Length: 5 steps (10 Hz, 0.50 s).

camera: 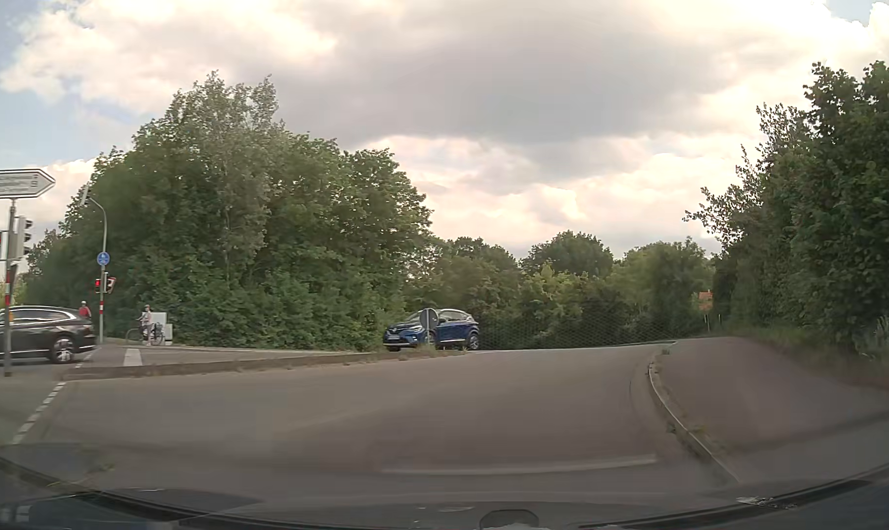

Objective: Follow the waypoints while adhering to traffic rules and regulations

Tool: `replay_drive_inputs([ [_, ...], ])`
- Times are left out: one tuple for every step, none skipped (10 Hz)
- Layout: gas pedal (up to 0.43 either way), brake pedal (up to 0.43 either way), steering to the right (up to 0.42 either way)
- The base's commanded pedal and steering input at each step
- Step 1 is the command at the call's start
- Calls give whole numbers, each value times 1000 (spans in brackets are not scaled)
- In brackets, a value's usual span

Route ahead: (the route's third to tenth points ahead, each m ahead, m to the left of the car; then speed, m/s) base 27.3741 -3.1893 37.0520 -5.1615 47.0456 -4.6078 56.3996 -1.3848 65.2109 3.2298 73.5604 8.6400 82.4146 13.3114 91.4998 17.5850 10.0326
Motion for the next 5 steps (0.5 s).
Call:
replay_drive_inputs([
  [110, 0, 106],
  [110, 0, 106],
  [110, 0, 107],
  [110, 0, 108],
  [110, 0, 108],
])
